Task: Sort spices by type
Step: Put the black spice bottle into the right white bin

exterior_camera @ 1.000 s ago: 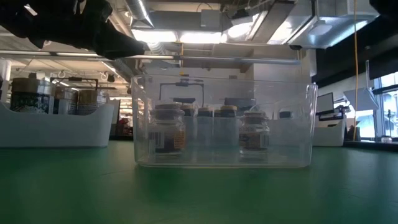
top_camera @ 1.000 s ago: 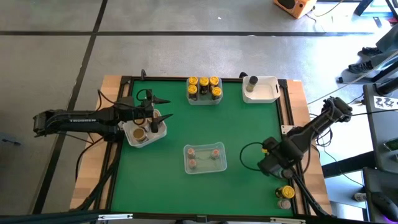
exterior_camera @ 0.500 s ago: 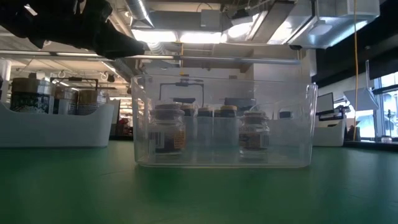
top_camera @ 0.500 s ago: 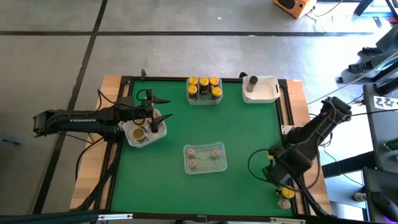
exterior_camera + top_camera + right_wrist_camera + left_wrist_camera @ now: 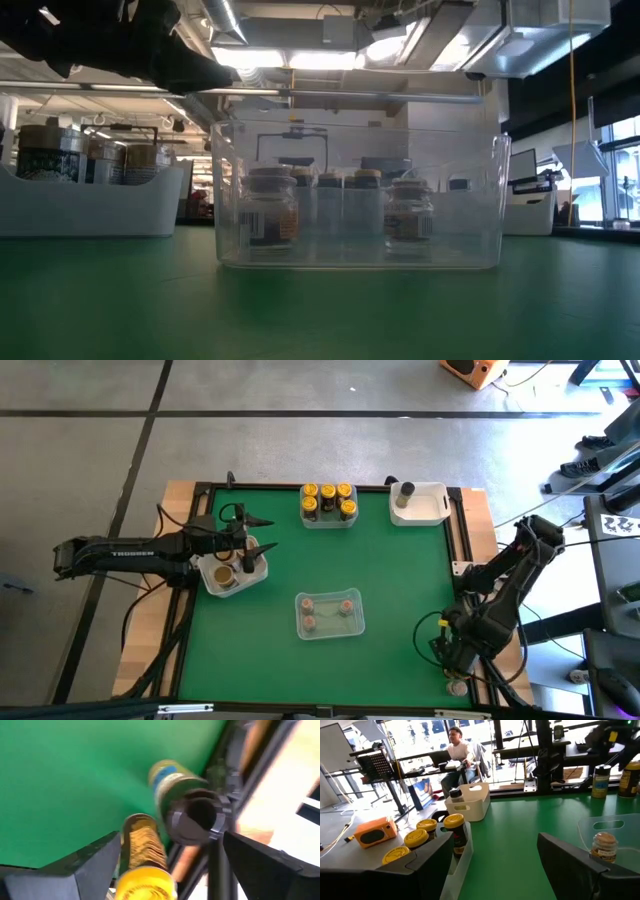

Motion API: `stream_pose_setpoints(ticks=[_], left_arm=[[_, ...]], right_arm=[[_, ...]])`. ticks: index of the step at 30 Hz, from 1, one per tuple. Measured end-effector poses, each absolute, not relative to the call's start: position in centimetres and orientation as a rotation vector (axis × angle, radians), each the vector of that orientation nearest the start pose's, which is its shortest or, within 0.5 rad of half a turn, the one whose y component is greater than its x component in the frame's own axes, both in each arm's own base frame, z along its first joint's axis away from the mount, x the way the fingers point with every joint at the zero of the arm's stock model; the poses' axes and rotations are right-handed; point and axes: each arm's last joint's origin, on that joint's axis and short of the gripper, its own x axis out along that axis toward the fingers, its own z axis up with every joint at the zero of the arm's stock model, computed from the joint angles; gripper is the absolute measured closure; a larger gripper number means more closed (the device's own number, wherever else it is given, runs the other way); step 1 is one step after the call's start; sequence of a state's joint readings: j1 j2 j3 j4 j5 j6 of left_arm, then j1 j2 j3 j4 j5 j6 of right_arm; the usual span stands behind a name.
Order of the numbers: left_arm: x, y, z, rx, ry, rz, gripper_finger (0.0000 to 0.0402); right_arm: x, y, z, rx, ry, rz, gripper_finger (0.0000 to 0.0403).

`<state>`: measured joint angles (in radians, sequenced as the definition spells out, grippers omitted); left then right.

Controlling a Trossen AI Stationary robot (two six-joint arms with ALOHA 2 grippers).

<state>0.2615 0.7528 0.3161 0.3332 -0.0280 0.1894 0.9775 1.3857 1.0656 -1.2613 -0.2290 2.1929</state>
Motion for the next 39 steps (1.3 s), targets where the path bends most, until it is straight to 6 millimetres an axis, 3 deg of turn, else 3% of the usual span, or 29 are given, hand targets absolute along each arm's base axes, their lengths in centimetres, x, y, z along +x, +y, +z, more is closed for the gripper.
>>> stream_pose_setpoints(ticks=[6,9,20,27,32,39], left_arm=[[16.5,4.5,22.5,0.176,0.13,0.279,0.0116],[16.5,4.5,22.5,0.176,0.13,0.279,0.0116],[16.5,4.5,22.5,0.177,0.122,0.28,0.0116],[16.5,4.5,22.6,0.177,0.117,0.28,0.0116],[16.5,4.5,22.6,0.177,0.114,0.281,0.0116],[16.5,4.5,22.6,0.173,0.113,0.281,0.0116]], right_arm=[[11.6,18.5,22.9,0.969,1.633,-0.996,0.0052],[11.9,18.5,22.2,0.957,1.563,-0.987,0.0052],[12.2,18.5,22.3,0.969,1.461,-0.944,0.0052],[14.9,17.8,22.4,0.971,1.23,-0.79,0.0052],[17.3,15.9,22.5,0.826,1.139,-0.712,0.0052],[20.2,13.9,21.0,0.405,1.155,-0.588,0.0052]])
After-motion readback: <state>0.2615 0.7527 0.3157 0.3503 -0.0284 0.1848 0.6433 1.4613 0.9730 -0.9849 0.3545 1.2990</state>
